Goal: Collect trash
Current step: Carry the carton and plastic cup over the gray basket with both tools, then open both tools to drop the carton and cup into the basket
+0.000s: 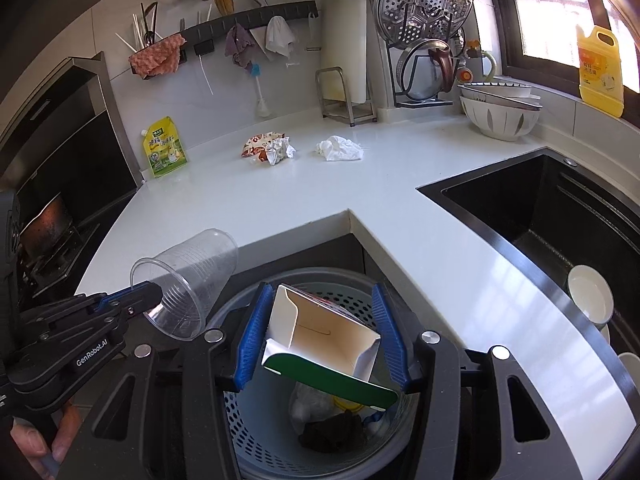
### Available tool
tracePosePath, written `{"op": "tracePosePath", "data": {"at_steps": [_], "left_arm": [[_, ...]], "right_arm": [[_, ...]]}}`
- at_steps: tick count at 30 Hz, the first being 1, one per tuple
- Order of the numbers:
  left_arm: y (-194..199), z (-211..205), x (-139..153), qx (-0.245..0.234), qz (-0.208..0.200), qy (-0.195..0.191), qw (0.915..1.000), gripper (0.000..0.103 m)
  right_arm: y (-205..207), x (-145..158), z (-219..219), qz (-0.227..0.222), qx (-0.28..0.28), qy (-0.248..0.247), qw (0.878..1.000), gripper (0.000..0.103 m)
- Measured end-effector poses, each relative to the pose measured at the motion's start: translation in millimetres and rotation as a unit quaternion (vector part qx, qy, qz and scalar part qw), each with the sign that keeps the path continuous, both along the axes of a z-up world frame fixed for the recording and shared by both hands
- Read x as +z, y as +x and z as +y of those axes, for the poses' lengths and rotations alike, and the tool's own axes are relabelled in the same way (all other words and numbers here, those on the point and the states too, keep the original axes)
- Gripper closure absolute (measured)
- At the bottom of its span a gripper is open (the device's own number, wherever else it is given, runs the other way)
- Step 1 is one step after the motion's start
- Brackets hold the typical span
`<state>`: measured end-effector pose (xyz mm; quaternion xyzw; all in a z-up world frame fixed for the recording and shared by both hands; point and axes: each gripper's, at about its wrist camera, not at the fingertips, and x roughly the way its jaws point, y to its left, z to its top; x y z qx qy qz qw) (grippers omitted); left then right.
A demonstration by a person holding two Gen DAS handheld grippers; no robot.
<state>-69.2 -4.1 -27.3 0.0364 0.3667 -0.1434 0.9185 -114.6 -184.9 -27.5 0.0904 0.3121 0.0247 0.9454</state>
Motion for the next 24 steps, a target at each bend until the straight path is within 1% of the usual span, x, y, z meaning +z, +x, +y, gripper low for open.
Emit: {"op": "tracePosePath", "data": {"at_steps": [5, 8, 13, 20, 24], "left_arm": [[-13, 1, -18, -0.005, 0.012, 0.005, 0.9999, 0.098], [-17, 1, -30, -0.008, 0.023, 0.01, 0.9997, 0.098], [-21, -2, -43, -0.017, 0.031, 0.019, 0.9992, 0.098], [-13, -7, -58, -0.019, 0.055, 0.022, 0.9981, 0.098], [-6, -12, -62, -0.022, 0.059, 0.023, 0.9978, 0.098]], "right_arm": [[-15, -16, 2, 0.004, 0.001, 0.008, 1.0, 0.053], [-23, -27, 1, 0.007, -0.002, 0.021, 1.0, 0.053], [-28, -40, 0, 0.016, -0.007, 0.024, 1.0, 0.053], [-27, -49, -5, 0.027, -0.014, 0.02, 0.999, 0.053], [-21, -57, -7, 0.04, -0.013, 0.021, 0.999, 0.053]]}}
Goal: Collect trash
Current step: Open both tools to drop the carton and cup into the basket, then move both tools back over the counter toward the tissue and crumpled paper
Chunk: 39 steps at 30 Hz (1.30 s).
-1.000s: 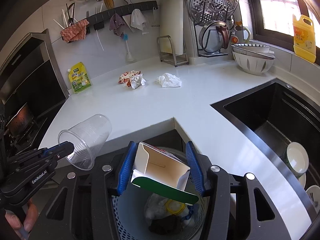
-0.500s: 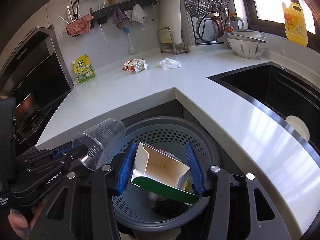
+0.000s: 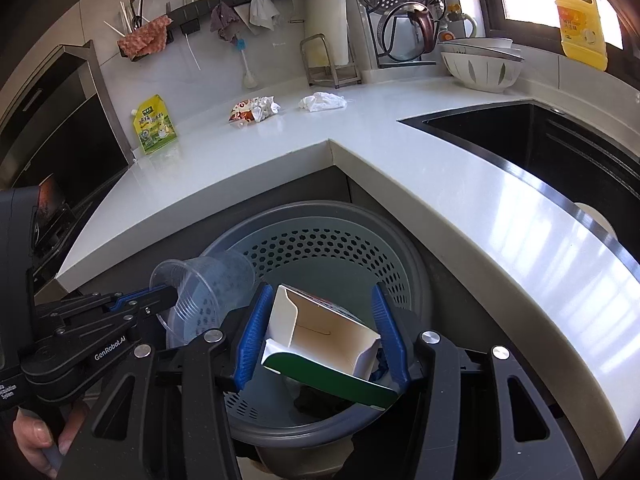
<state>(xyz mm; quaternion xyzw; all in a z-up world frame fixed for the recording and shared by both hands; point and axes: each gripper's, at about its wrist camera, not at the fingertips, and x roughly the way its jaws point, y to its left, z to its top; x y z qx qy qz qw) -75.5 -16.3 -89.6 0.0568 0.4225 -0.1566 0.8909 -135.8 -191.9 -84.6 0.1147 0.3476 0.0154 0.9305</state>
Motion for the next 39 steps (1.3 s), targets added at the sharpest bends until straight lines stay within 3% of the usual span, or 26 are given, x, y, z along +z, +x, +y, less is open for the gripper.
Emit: {"op": "tracePosePath", "data": {"at_steps": [8, 10, 11, 12, 14, 23, 33, 39], "left_arm": [[8, -2, -10, 0.003, 0.013, 0.005, 0.9999, 0.095], [9, 0, -11, 0.006, 0.015, 0.004, 0.9999, 0.087], [9, 1, -11, 0.009, 0.013, 0.005, 0.9999, 0.073], [9, 2, -11, 0.013, 0.01, 0.006, 0.9998, 0.051], [7, 5, -7, 0.022, -0.005, 0.002, 0.9997, 0.033], [8, 11, -4, 0.028, -0.006, -0.002, 0.9996, 0.033], [8, 21, 9, 0.04, -0.028, -0.011, 0.9987, 0.012], [13, 30, 27, 0.051, -0.055, -0.023, 0.9969, 0.006]], "right_arm": [[8, -10, 1, 0.015, 0.0, 0.0, 1.0, 0.052], [9, -10, 1, 0.016, -0.001, -0.001, 1.0, 0.049], [10, -10, 1, 0.016, -0.001, 0.0, 1.0, 0.046], [10, -10, 0, 0.017, -0.001, 0.002, 1.0, 0.045], [10, -11, -1, 0.017, -0.003, 0.005, 1.0, 0.045], [8, -8, -2, 0.013, -0.004, 0.014, 1.0, 0.044], [4, -1, -1, -0.001, 0.0, 0.014, 1.0, 0.036], [10, 12, -4, -0.017, 0.003, 0.02, 1.0, 0.03]]}}
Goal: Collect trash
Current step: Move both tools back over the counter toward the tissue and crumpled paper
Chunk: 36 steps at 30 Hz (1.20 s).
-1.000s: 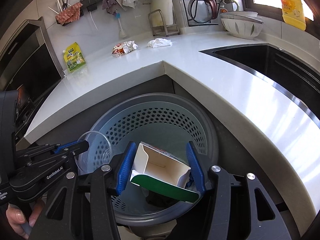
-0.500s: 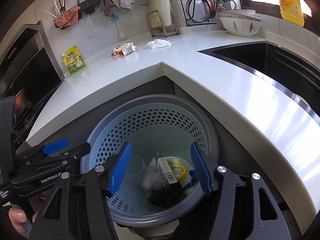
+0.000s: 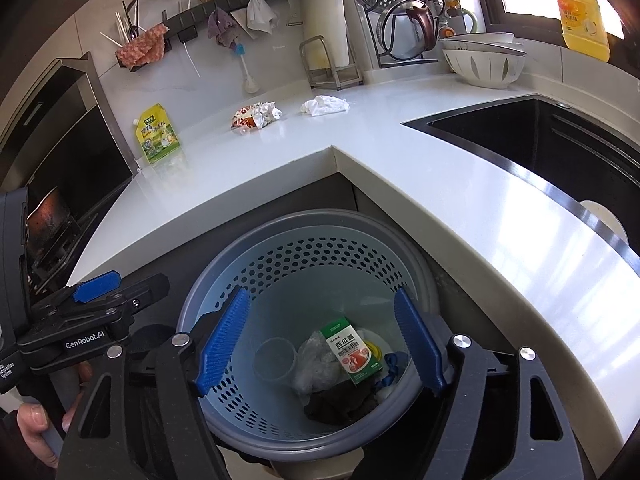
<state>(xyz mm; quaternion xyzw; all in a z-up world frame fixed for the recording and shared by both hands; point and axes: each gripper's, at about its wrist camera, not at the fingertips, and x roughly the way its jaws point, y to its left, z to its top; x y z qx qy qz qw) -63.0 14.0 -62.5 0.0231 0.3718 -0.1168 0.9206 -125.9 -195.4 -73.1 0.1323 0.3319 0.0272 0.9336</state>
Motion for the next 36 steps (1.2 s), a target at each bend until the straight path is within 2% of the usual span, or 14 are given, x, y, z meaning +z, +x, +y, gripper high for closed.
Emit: {"op": "tracePosePath", "data": {"at_steps": [5, 9, 13, 17, 20, 29, 36], "left_arm": [[18, 6, 22, 0.006, -0.022, -0.016, 0.9996, 0.006], [48, 10, 41, 0.012, -0.031, -0.031, 0.999, 0.006], [85, 8, 61, 0.026, -0.056, -0.022, 0.9979, 0.006], [126, 9, 77, 0.041, -0.073, -0.024, 0.9962, 0.006], [157, 8, 85, 0.05, -0.086, -0.019, 0.9949, 0.006], [249, -3, 80, 0.07, -0.075, -0.008, 0.9947, 0.006], [292, -12, 64, 0.079, -0.061, 0.008, 0.995, 0.006]], "right_arm": [[18, 19, 0, -0.019, 0.009, -0.012, 1.0, 0.029], [47, 38, -4, -0.034, 0.027, -0.011, 0.999, 0.028], [86, 62, -7, -0.051, 0.039, -0.028, 0.998, 0.028], [136, 81, -9, -0.05, 0.048, -0.057, 0.996, 0.028], [177, 88, -13, -0.046, 0.055, -0.057, 0.996, 0.027], [294, 78, -13, -0.011, 0.078, -0.092, 0.993, 0.027], [359, 58, -13, 0.024, 0.086, -0.105, 0.99, 0.027]]}}
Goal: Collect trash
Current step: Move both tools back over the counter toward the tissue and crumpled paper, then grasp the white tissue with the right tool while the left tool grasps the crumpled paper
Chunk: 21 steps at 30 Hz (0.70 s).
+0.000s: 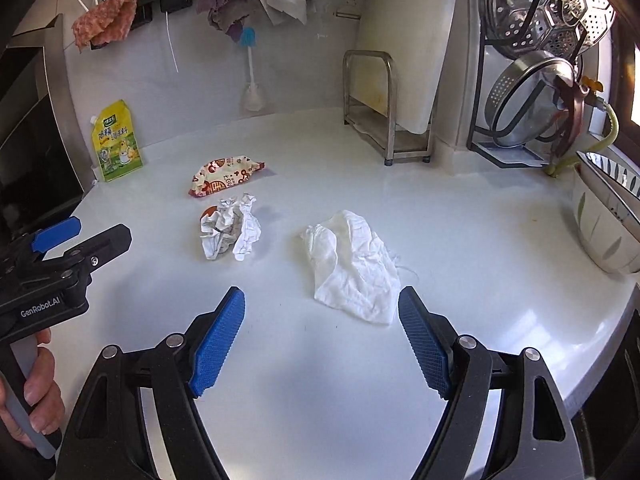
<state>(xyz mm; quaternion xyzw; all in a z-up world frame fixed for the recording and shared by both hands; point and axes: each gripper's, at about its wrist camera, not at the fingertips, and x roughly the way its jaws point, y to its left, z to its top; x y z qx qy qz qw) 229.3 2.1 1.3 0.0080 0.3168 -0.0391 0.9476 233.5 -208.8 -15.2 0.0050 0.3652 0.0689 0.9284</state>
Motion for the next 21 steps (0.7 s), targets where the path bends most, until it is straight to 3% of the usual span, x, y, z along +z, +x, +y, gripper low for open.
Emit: {"op": "tracePosePath", "data": {"at_steps": [11, 18, 19, 21], "left_arm": [[17, 6, -19, 0.01, 0.023, 0.007, 0.9997, 0.006], [19, -3, -20, 0.004, 0.024, 0.022, 0.9995, 0.006], [20, -5, -21, 0.003, 0.024, 0.025, 0.9994, 0.006], [24, -11, -22, 0.002, 0.026, 0.03, 0.9992, 0.006]], "right_arm": [[62, -25, -2, 0.042, -0.02, -0.018, 0.999, 0.027], [78, -29, 2, 0.059, -0.018, -0.024, 0.998, 0.029], [79, -30, 4, 0.06, -0.015, -0.026, 0.998, 0.032], [80, -32, 8, 0.067, -0.007, -0.029, 0.997, 0.055]]}}
